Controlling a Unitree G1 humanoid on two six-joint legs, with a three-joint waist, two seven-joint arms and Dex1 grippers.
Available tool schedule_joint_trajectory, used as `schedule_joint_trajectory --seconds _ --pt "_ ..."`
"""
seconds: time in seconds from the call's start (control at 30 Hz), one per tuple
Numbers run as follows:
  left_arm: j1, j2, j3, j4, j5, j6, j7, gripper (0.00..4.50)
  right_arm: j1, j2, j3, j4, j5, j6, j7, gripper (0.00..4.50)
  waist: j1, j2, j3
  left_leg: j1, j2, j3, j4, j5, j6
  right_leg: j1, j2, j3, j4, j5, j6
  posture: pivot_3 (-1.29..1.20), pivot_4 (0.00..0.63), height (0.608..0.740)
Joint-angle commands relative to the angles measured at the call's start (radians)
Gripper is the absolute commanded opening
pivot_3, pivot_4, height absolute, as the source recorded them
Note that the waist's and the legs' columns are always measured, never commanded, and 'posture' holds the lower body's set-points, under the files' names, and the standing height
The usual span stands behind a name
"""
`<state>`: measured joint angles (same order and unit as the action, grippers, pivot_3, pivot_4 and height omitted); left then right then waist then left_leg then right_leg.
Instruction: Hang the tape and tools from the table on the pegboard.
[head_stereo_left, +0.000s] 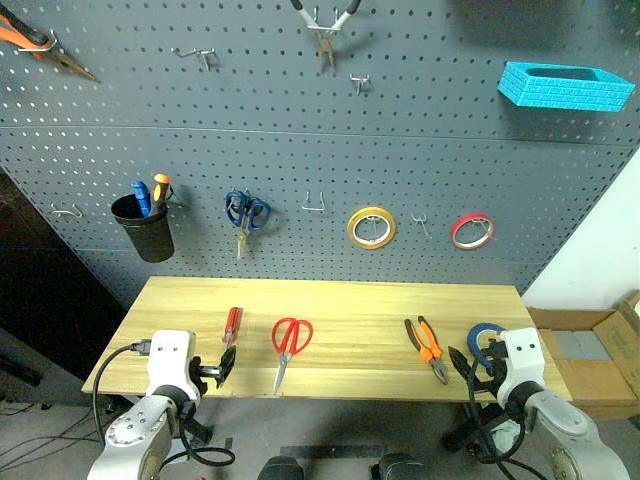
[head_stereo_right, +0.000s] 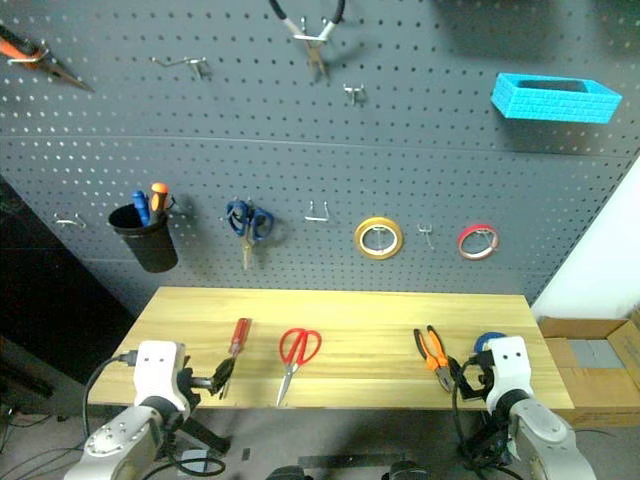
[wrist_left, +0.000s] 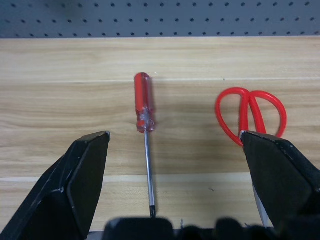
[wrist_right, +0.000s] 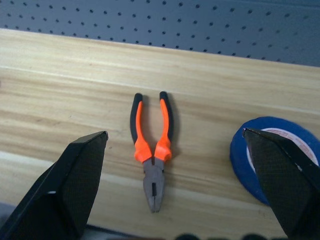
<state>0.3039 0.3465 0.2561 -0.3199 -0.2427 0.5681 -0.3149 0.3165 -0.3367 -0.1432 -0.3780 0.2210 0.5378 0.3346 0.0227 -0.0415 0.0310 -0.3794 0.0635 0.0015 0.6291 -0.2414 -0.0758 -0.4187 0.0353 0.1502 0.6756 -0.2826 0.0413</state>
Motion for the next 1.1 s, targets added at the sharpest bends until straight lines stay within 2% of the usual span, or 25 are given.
schedule_joint_trajectory --seconds 0.03,0.77,0.93,1.1 --pt "-0.008 0.025 -0.015 0.002 0.0 -0.032 -0.036 4.48 -0.015 -0.012 -0.038 -0.001 0.015 -0.009 0.003 4.5 0.0 0.0 0.0 0.0 0.0 0.0 0.0 0.0 0.0 0.0 0.0 0.0 0.0 0.0 0.0 0.19 0.008 0.74" --pt "-0.012 0.024 -0.023 0.004 0.009 -0.049 -0.032 4.48 -0.044 -0.038 -0.039 0.055 -0.013 -0.04 0.015 4.5 0.0 0.0 0.005 0.0 0.0 0.0 0.0 -0.001 0.0 0.0 0.0 0.0 0.0 0.0 0.0 0.18 0.042 0.74" --pt "-0.108 0.052 -0.151 0.003 0.041 -0.081 -0.1 4.48 -0.137 -0.1 0.016 0.149 -0.058 -0.033 0.05 4.5 0.0 -0.001 0.027 0.0 0.0 0.001 0.001 -0.001 0.0 0.0 0.0 0.001 0.0 0.0 0.0 0.16 0.075 0.74" --pt "-0.327 0.039 -0.36 0.019 0.041 -0.071 -0.223 4.48 -0.268 -0.179 0.048 0.304 -0.072 -0.046 0.133 4.5 0.002 0.0 0.053 0.001 -0.002 0.0 0.002 0.0 0.0 0.009 0.0 0.001 0.0 0.0 0.001 0.13 0.116 0.74"
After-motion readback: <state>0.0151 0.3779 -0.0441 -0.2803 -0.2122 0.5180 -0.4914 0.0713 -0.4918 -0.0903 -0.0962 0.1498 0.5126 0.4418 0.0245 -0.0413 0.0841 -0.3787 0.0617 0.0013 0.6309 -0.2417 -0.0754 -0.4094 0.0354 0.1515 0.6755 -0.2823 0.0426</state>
